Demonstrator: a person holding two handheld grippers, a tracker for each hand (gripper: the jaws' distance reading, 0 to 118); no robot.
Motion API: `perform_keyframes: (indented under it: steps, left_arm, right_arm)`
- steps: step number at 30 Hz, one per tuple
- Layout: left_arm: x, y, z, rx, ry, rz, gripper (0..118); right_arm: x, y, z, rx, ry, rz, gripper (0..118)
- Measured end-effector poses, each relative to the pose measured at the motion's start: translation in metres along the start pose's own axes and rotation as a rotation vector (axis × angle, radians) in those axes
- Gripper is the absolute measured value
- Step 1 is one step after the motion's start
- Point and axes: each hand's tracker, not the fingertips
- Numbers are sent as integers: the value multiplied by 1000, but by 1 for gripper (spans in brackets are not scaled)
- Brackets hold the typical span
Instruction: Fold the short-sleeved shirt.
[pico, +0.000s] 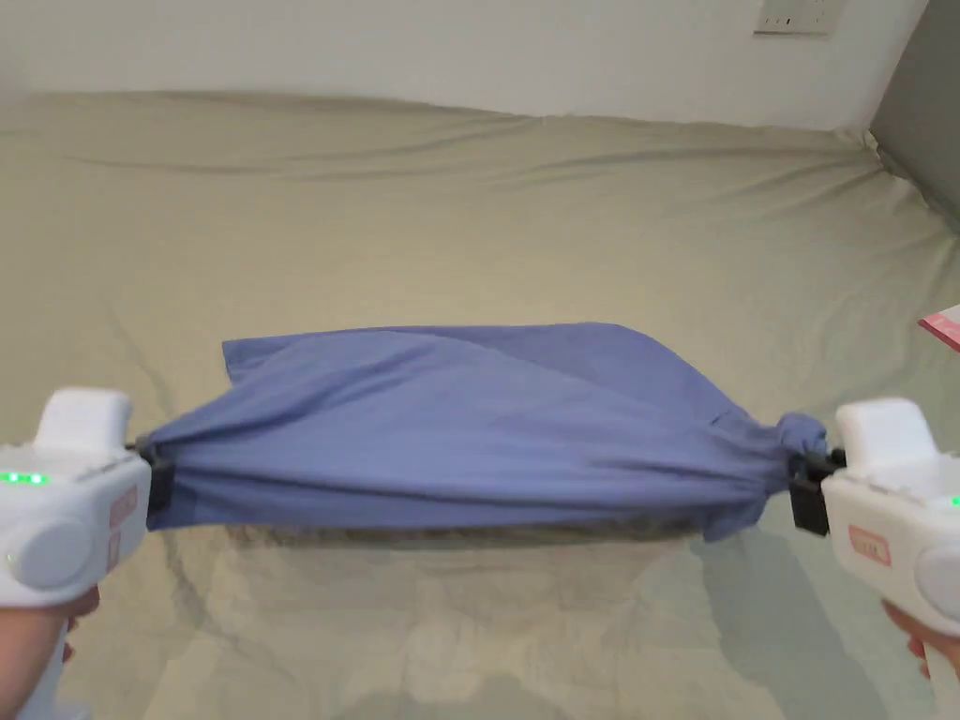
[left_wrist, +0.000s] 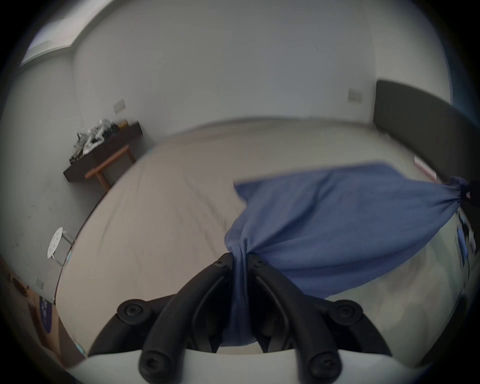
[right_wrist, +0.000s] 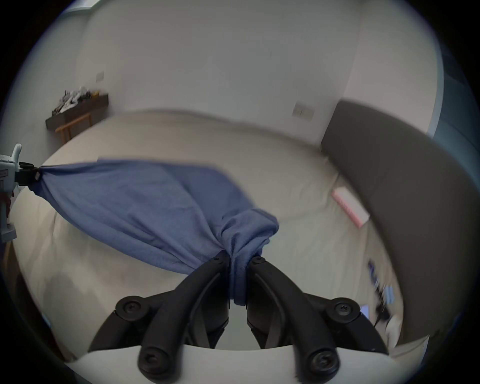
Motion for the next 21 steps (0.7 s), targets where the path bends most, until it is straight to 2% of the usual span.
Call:
perform_keyframes:
  steps: [6,16,21]
  left_arm:
    - [-3,-108,23,-190,-19,-92,8]
    - [-11,-157,73,-298,-25,-136,8]
    - [-10,-172,76,-358,-41,-148,8]
  right_arm:
    - [-10,-100,10,-258,70,-43,13]
    - [-18,-145,60,-388,116,-88,13]
    - [-21,-163,66,-488,127,-145,13]
